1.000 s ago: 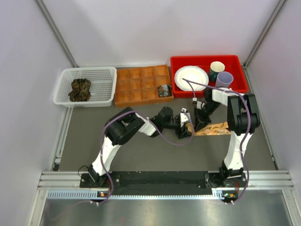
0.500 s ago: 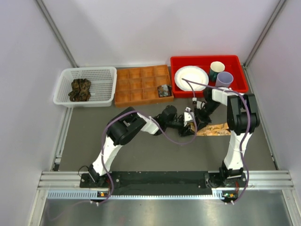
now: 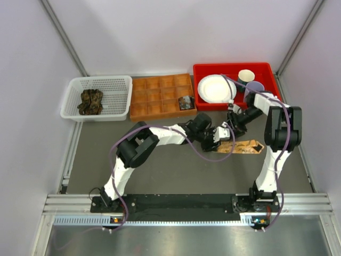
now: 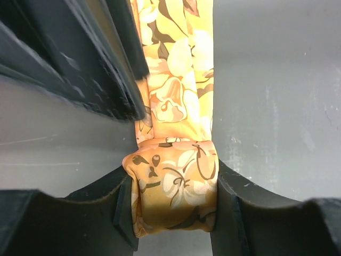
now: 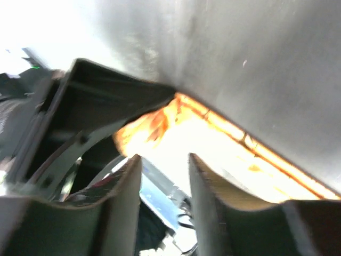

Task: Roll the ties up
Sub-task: Roll the tie at the center of the board.

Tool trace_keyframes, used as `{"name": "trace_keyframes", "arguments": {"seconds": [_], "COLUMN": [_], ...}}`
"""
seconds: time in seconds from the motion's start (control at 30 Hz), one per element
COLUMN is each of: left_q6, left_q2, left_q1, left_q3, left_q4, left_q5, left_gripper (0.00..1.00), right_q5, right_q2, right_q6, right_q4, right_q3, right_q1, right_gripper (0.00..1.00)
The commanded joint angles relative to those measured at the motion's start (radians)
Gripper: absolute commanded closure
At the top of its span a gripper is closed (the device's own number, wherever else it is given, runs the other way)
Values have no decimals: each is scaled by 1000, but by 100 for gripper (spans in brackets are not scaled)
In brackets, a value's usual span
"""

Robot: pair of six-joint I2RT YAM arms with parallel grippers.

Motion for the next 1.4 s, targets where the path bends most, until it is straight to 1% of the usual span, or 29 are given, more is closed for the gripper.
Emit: {"name": "trace_keyframes", "arguments": {"seconds": [0.0, 0.1, 0.17, 0.23, 0.43, 0.5, 0.6, 0.63, 0.67, 0.77, 0.8, 0.87, 0.9, 0.97, 1.0, 1.03, 1.1, 1.2, 1.23, 1.27, 1.33, 1.37], "left_q6": [98, 117, 129, 129, 132, 131, 129, 129, 128, 125, 123, 117, 100, 82, 47, 34, 2, -41, -50, -62, -107, -119], "left_q2": [96, 100, 103, 107, 118, 116, 116, 116, 116, 119, 112, 98, 83, 57, 49, 41, 32, 3, -2, -12, -16, -16], "left_q1": [-1, -5, -11, -12, -18, -21, -24, -24, -24, -22, -21, -18, -12, 1, 13, 19, 33, 50, 51, 54, 61, 62], "left_q3": [-24, -1, 6, 17, 22, 20, 16, 17, 16, 10, 4, -25, -38, -73, -84, -92, -105, -161, -174, -203, -231, -254], "left_q4": [-486, -530, -543, -558, -561, -561, -555, -555, -550, -535, -524, -482, -422, -359, -275, -248, -157, -14, 70, 113, 247, 296], "left_q5": [-167, -164, -175, -173, -178, -181, -181, -178, -176, -158, -135, -112, -100, -41, -32, 12, 36, 117, 134, 170, 189, 194], "left_gripper": [100, 100, 99, 99, 98, 98, 96, 96, 94, 80, 70, 61, 54, 47, 44, 39, 36, 31, 30, 29, 27, 24], "right_q5": [-217, -240, -240, -242, -243, -211, -147, -106, -79, -9, 19, 91, 105, 140, 152, 180, 208, 251, 274, 284, 304, 308], "right_q2": [-91, -101, -109, -112, -100, -92, -86, -86, -86, -78, -80, -89, -88, -75, -75, -75, -75, -74, -75, -77, -74, -72], "right_q6": [-45, -17, 2, 33, 105, 99, 102, 102, 105, 102, 110, 121, 125, 130, 133, 134, 142, 145, 147, 147, 147, 148], "right_q4": [-39, 18, 56, 118, 243, 242, 247, 248, 250, 242, 248, 262, 265, 256, 260, 262, 262, 259, 259, 260, 256, 251], "right_q3": [-14, -73, -119, -158, -211, -211, -218, -220, -222, -225, -232, -240, -237, -229, -228, -231, -228, -220, -220, -220, -211, -208], "right_q1": [-23, -2, -2, 29, 60, 76, 81, 80, 80, 80, 80, 78, 78, 77, 73, 70, 66, 66, 66, 67, 66, 67], "right_gripper": [56, 55, 57, 59, 59, 64, 84, 99, 100, 100, 100, 100, 100, 100, 100, 100, 100, 100, 100, 100, 100, 100]}}
